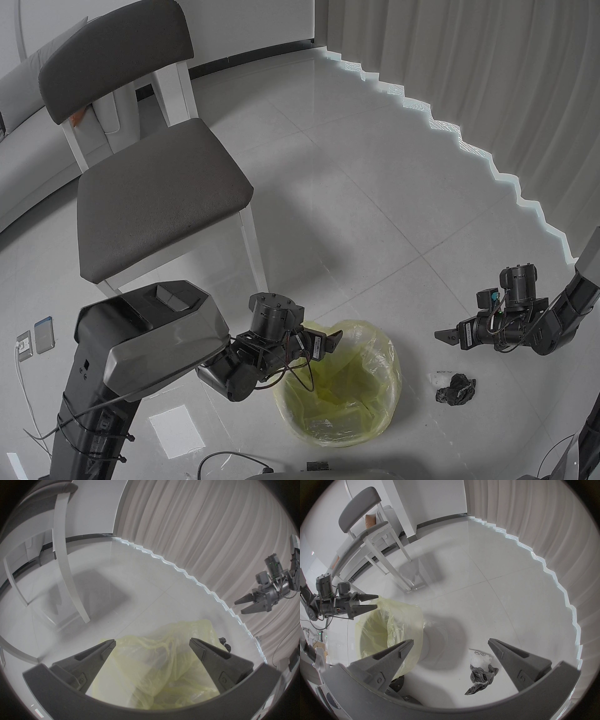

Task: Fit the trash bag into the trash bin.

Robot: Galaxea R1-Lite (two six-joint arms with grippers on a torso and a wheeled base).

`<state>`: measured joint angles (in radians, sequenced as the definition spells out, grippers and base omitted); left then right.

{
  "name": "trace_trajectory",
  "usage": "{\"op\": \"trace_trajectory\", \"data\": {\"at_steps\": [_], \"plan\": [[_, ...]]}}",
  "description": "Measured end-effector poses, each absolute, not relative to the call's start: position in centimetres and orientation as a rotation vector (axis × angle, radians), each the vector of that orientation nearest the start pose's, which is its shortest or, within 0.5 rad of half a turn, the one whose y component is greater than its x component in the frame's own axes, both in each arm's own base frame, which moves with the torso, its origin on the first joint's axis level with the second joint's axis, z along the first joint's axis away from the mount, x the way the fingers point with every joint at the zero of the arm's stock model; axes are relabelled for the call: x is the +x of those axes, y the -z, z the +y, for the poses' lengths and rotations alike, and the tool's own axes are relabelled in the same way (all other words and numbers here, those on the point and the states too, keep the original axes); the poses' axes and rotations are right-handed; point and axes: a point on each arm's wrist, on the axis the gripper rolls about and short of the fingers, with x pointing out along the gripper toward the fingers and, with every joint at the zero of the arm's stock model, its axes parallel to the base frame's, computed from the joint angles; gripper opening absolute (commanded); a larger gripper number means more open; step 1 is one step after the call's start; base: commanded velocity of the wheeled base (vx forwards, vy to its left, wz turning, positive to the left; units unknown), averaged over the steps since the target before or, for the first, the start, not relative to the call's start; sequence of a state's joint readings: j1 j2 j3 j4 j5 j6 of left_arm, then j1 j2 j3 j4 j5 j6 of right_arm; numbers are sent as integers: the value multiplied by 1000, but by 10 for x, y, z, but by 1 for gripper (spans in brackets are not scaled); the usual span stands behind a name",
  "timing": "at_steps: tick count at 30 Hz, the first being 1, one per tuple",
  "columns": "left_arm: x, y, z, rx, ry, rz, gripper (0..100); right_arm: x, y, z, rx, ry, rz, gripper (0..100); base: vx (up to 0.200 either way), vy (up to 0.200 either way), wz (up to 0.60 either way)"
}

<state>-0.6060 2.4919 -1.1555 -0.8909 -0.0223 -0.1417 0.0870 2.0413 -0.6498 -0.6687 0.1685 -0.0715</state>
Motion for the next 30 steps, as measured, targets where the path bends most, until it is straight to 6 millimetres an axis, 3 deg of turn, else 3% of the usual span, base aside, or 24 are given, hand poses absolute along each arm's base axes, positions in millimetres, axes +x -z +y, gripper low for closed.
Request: {"op": "trace_trajectory", "data": {"at_steps": [9, 20, 30], "plan": [[399, 28, -240, -43, 501, 488, 100, 317, -39, 29, -26, -275, 723, 100, 0, 0, 0], [399, 56, -224, -25, 471, 576, 100, 317, -36, 26, -25, -268, 731, 100, 0, 0, 0], [403, 36, -207, -108, 426, 524, 100, 318, -32, 21, -22, -256, 743, 100, 0, 0, 0]]}}
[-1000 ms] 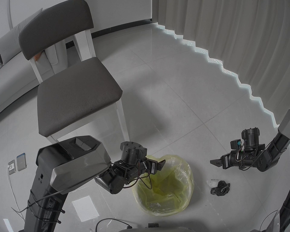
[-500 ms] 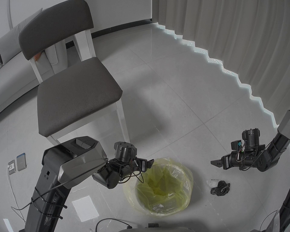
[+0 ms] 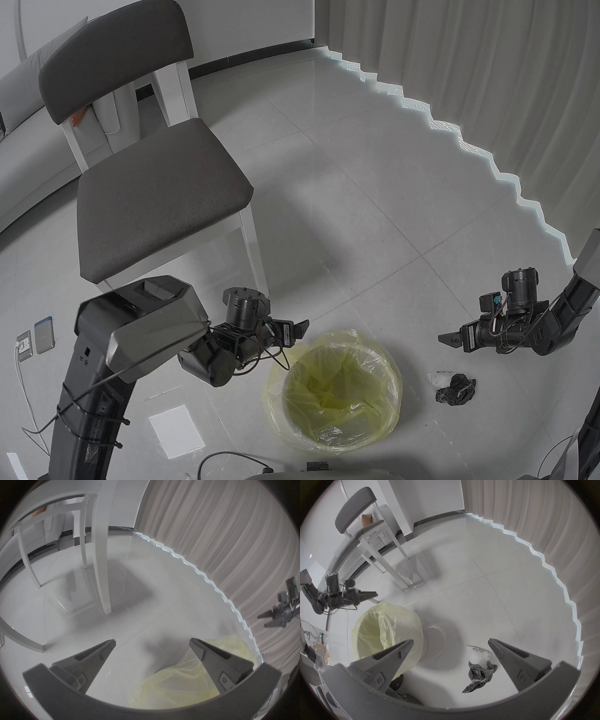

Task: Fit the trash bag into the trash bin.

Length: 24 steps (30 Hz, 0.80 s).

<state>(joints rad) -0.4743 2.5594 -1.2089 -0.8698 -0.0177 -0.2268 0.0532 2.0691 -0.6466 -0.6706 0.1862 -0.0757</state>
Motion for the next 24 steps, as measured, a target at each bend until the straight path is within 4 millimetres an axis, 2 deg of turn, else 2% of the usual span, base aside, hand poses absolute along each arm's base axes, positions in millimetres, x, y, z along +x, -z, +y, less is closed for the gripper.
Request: {"op": "trace_trajectory", "data": {"at_steps": [6, 13, 19, 22, 24], "plan": [[395, 8, -182, -144, 383, 505, 100, 324, -20, 19, -33, -257, 769, 100, 0, 0, 0], [375, -20, -154, -169, 380, 486, 100, 335, 10, 11, -36, -239, 837, 100, 0, 0, 0], [355, -37, -141, -189, 457, 468, 100, 342, 29, 3, -26, -216, 874, 100, -200, 0, 0], [351, -44, -135, -195, 454, 452, 100, 344, 34, -1, -21, -203, 886, 100, -200, 0, 0], [351, -50, -133, -202, 457, 419, 100, 345, 37, -3, -19, -199, 891, 100, 0, 0, 0]]}}
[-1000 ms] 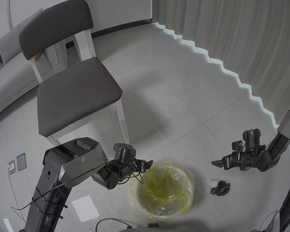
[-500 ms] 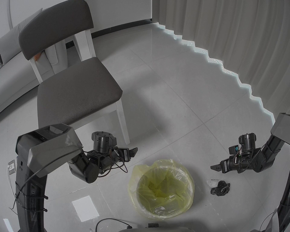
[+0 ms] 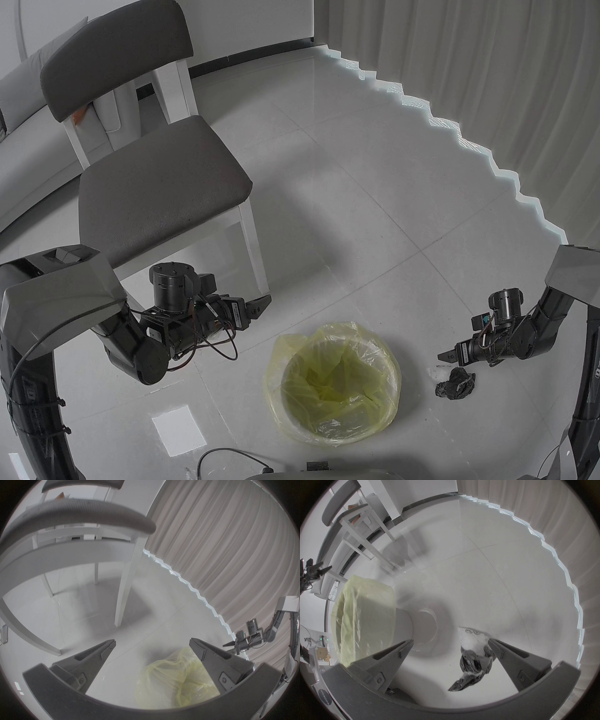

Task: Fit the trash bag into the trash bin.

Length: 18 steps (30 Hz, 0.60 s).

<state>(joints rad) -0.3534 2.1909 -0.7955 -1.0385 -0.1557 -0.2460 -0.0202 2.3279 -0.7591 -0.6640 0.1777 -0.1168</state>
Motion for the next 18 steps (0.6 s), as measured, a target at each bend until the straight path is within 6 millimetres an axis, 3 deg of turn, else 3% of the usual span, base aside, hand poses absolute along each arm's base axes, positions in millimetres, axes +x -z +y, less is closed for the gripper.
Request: {"op": "trace_trajectory", "data": {"at_steps": [16, 18], "plan": [[347, -57, -130, -211, 451, 365, 100, 356, 64, -11, -48, -175, 978, 100, 0, 0, 0], [345, -56, -129, -210, 454, 360, 100, 360, 66, -12, -49, -169, 996, 100, -200, 0, 0]]}}
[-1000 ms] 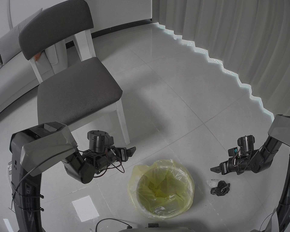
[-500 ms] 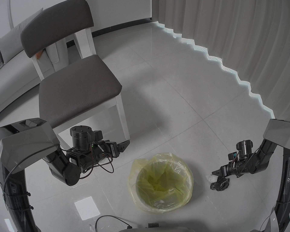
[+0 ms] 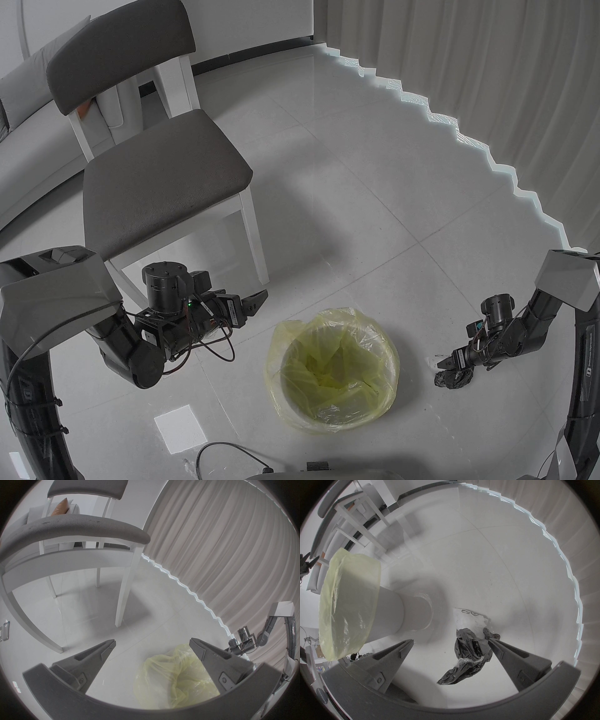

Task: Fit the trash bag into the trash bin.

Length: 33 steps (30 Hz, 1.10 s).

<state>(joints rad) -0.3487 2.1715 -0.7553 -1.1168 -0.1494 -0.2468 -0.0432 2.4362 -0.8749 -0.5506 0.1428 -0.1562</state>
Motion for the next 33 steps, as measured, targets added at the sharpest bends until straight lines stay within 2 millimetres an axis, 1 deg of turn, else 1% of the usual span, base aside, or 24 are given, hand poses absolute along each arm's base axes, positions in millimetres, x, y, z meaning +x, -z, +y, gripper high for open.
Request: {"op": "trace_trajectory", "data": {"at_steps": [4, 10, 15, 22, 27, 31, 33], "plan": [[340, -54, -128, -206, 466, 364, 100, 368, 67, -17, -53, -151, 1004, 100, -200, 0, 0], [341, -56, -129, -216, 472, 338, 100, 374, 67, -18, -82, -159, 990, 100, 0, 0, 0], [342, -53, -130, -214, 468, 334, 100, 378, 66, -18, -102, -140, 984, 100, 0, 0, 0], [344, -50, -131, -213, 468, 313, 100, 396, 61, -17, -136, -104, 965, 100, 0, 0, 0], [344, -46, -132, -211, 470, 308, 100, 411, 57, -11, -154, -104, 969, 100, 0, 0, 0], [342, -43, -131, -209, 474, 314, 100, 417, 58, -6, -167, -106, 1001, 100, 0, 0, 0], [339, -41, -131, -209, 480, 312, 100, 420, 58, -5, -169, -105, 1002, 100, -200, 0, 0]]}}
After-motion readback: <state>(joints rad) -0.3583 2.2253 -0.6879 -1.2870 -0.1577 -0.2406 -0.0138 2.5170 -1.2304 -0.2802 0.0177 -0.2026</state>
